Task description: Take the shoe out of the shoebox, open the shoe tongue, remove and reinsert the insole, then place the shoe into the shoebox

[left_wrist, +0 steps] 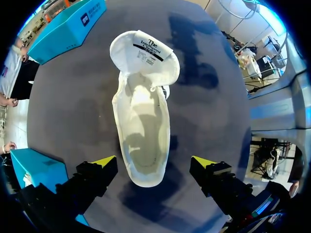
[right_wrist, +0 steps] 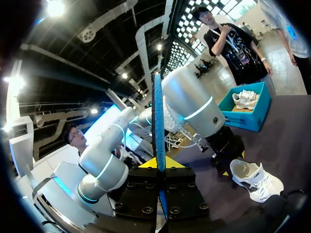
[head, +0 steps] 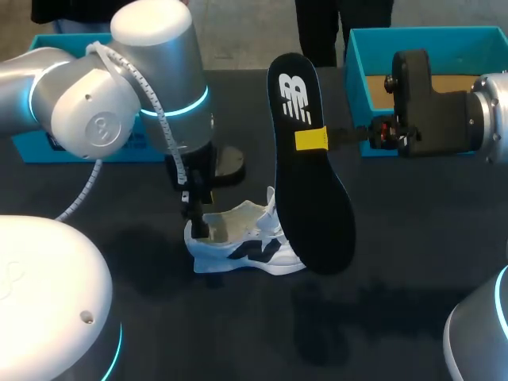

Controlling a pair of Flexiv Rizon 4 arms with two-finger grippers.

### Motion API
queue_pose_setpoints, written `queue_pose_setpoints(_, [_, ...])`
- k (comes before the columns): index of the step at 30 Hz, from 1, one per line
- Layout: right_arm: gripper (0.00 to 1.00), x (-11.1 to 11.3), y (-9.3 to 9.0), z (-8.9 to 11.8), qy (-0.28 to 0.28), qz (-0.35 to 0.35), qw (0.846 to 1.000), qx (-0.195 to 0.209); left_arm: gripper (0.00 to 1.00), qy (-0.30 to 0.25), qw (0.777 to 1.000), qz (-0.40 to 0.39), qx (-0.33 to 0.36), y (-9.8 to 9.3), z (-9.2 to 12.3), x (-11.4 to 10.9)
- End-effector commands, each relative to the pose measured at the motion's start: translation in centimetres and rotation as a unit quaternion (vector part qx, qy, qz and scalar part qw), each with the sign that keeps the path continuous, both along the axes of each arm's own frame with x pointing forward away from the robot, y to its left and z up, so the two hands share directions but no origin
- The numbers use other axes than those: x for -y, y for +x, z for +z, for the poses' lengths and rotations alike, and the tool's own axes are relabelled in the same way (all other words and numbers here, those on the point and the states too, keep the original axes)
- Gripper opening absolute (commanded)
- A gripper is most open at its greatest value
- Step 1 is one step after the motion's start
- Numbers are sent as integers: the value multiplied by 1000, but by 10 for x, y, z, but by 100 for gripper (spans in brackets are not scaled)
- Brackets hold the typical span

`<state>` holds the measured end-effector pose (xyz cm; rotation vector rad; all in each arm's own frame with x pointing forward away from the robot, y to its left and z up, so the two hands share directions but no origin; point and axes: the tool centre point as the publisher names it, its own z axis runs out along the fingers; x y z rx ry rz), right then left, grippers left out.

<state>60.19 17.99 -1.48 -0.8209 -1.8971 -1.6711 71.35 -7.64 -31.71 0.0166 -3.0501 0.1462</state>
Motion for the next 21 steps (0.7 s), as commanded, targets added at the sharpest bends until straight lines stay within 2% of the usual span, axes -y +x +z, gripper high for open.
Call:
queue_pose_setpoints(1, [0, -3, 1, 0, -2, 0, 1000, -1, 100, 0, 1000, -1, -1, 3, -2, 5])
queue_pose_setpoints(10, [0, -3, 1, 0, -2, 0, 1000, -1, 100, 10, 1000, -3, -3, 22, -11, 26])
queue_pose_setpoints(15, [0, -3, 1, 0, -2, 0, 1000, -1, 100, 15, 1000, -4, -3, 40, -23, 43])
queue_pose_setpoints(21, [0, -3, 1, 0, -2, 0, 1000, -1, 100, -7, 1000, -12, -21, 56, -37, 63])
